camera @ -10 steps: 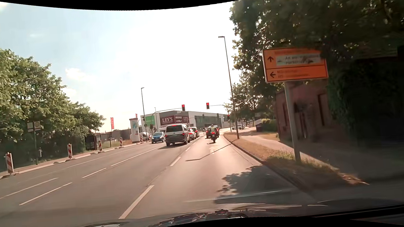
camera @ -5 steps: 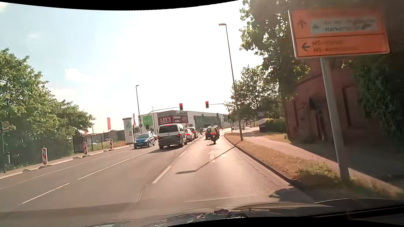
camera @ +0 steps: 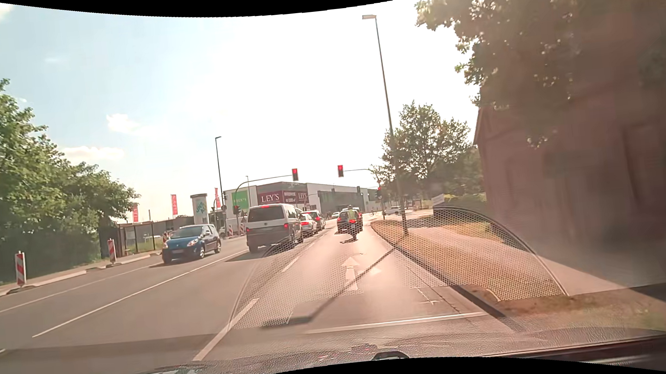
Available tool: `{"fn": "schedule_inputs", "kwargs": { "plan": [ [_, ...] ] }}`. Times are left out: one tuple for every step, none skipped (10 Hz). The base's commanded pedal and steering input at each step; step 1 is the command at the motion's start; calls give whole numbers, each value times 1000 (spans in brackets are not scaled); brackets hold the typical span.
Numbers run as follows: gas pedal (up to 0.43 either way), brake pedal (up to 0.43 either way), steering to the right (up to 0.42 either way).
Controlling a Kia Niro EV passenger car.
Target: Follow the waypoints while adhering to traffic rules and regulations
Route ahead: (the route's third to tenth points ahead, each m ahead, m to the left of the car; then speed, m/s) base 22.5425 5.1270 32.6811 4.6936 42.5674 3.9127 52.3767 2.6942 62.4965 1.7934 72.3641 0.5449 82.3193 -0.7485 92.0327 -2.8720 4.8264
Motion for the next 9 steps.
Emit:
{"fn": "schedule_inputs", "kwargs": {
  "plan": [
    [28,0,3],
    [28,0,3],
    [28,0,3],
    [28,0,3],
    [28,0,3],
    [28,0,5],
    [28,0,5],
    [28,0,4],
    [28,0,4]
  ]
}}
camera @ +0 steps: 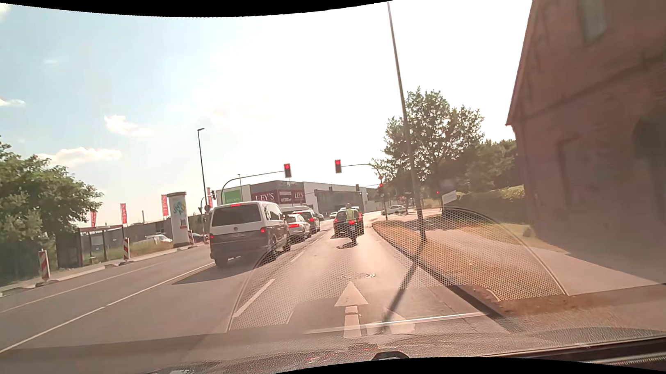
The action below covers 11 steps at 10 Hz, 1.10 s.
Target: Follow the waypoints while adhering to traffic rules and regulations
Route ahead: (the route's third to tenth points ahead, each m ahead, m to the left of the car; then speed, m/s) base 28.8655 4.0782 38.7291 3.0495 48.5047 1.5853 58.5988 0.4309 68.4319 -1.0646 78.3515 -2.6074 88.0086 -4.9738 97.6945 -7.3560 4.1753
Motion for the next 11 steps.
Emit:
{"fn": "schedule_inputs", "kwargs": {
  "plan": [
    [28,0,4],
    [28,0,4],
    [28,0,4],
    [28,0,4],
    [28,0,4],
    [28,0,4],
    [28,0,4],
    [28,0,4],
    [28,0,4],
    [28,0,4],
    [20,0,4]
  ]
}}
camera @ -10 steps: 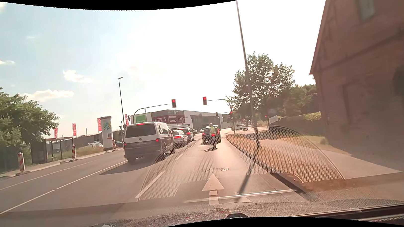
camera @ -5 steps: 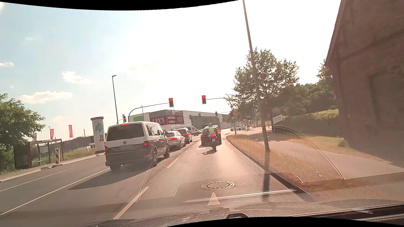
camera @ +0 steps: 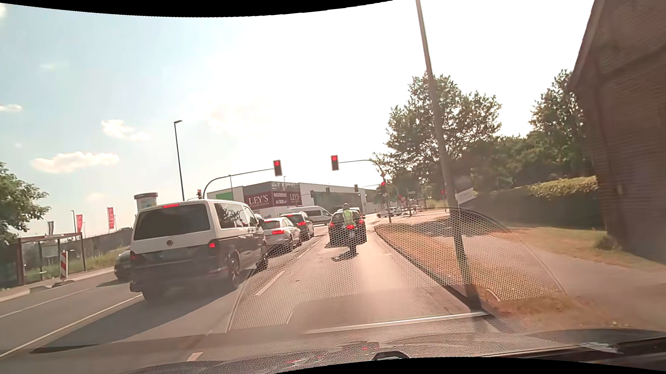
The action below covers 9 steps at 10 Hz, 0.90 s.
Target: Follow the waypoints while adhering to traffic rules and regulations
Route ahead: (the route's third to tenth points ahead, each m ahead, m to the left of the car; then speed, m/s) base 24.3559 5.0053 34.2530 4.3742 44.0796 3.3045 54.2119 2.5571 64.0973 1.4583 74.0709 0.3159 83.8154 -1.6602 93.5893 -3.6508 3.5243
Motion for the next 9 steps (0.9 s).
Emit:
{"fn": "schedule_inputs", "kwargs": {
  "plan": [
    [0,0,4],
    [0,0,4],
    [0,0,4],
    [0,0,4],
    [0,0,4],
    [0,0,4],
    [0,0,4],
    [0,0,4],
    [0,0,4]
  ]
}}
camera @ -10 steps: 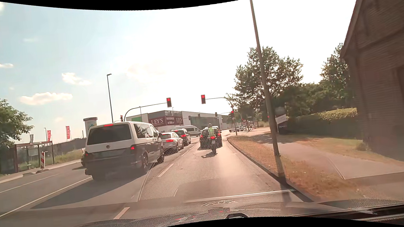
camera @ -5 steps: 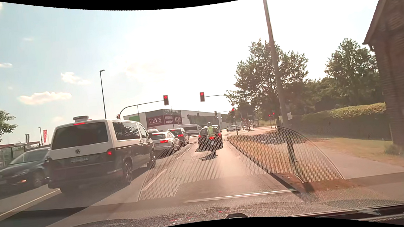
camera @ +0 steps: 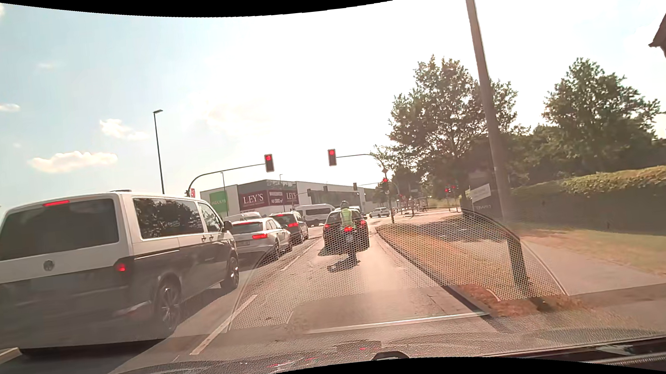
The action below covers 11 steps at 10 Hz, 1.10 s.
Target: Follow the waypoints while adhering to traffic rules and regulations
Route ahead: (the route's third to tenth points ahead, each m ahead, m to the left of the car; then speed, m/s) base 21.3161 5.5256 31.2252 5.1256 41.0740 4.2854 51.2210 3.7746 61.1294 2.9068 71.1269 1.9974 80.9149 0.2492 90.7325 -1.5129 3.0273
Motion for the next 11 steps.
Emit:
{"fn": "schedule_inputs", "kwargs": {
  "plan": [
    [0,0,4],
    [0,0,4],
    [0,24,4],
    [0,85,4],
    [0,134,4],
    [0,159,4],
    [0,189,4],
    [0,213,4],
    [0,220,4],
    [0,207,4],
    [0,177,2]
  ]
}}
